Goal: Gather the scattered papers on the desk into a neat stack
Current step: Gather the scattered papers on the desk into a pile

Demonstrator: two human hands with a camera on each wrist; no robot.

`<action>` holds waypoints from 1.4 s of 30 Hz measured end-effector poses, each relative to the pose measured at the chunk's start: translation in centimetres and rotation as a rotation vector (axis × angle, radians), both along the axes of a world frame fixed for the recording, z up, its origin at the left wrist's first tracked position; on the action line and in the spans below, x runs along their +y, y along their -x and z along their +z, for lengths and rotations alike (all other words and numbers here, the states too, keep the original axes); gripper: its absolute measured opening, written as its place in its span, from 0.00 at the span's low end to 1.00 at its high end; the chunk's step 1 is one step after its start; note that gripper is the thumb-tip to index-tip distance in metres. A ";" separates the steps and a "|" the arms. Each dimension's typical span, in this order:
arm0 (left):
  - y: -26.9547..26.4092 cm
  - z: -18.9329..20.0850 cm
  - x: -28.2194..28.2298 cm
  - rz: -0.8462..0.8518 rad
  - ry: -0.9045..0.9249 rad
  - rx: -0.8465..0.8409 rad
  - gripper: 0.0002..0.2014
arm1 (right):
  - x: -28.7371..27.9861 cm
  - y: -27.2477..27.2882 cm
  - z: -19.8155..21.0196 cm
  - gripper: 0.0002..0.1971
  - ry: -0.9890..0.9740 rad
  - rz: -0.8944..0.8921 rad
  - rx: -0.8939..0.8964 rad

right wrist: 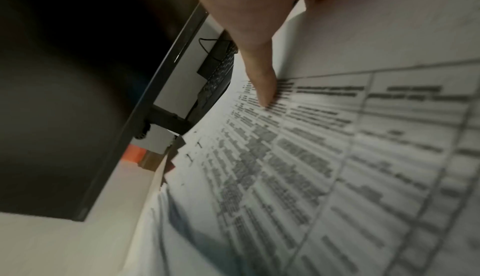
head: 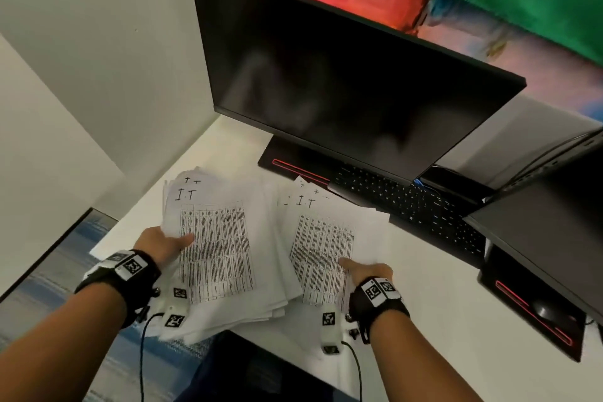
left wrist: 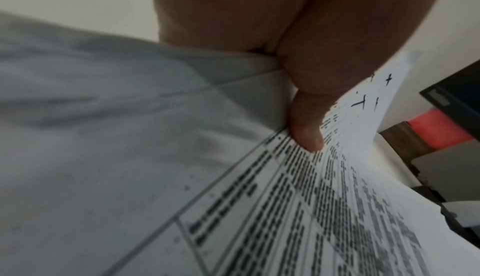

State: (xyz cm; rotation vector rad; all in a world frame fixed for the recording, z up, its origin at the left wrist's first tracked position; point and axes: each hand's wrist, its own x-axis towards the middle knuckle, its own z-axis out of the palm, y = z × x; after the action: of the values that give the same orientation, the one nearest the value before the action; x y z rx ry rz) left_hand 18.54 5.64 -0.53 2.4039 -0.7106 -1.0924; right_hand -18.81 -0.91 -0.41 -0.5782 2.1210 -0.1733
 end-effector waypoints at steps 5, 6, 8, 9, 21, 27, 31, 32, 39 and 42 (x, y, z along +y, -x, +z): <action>0.1 -0.2 -0.3 0.002 0.024 0.003 0.17 | 0.2 -1.3 0.6 0.46 0.069 -0.078 -0.212; 0.0 -0.2 -0.4 0.000 0.025 0.002 0.17 | 0.3 -1.6 0.6 0.47 0.107 -0.105 -0.241; 0.0 -0.1 -0.5 -0.025 0.017 -0.005 0.18 | 0.4 -2.3 0.7 0.49 0.203 -0.126 -0.254; -0.1 -0.2 -0.6 -0.032 0.017 -0.003 0.18 | 0.4 -2.6 1.0 0.46 0.253 -0.095 -0.234; 3.0 -0.2 -2.2 -0.249 0.009 0.001 0.19 | 0.0 3.0 20.3 0.13 0.970 0.278 -0.046; 6.0 -1.2 -2.2 -0.328 0.073 0.073 0.21 | -0.7 2.9 17.3 0.16 0.799 0.227 -0.413; 6.1 -1.0 -2.6 -0.167 0.082 0.197 0.33 | -1.2 -0.4 9.0 0.28 0.500 0.134 -0.441; 5.9 -1.1 -2.7 -0.100 0.067 0.260 0.39 | -1.1 -1.3 7.0 0.33 0.451 0.142 -0.406; 7.0 -2.2 -2.7 -0.302 0.051 0.038 0.30 | 1.9 0.6 0.4 0.53 0.032 0.188 0.321; 7.4 -2.4 -2.6 -0.294 0.073 -0.019 0.28 | 2.1 1.9 -0.7 0.58 0.059 0.139 0.273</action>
State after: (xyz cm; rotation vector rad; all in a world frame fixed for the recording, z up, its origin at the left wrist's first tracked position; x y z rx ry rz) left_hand 11.14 3.02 -2.92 2.3003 -1.1179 -1.1327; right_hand -20.68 1.16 -1.10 -0.8215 2.3336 -0.0826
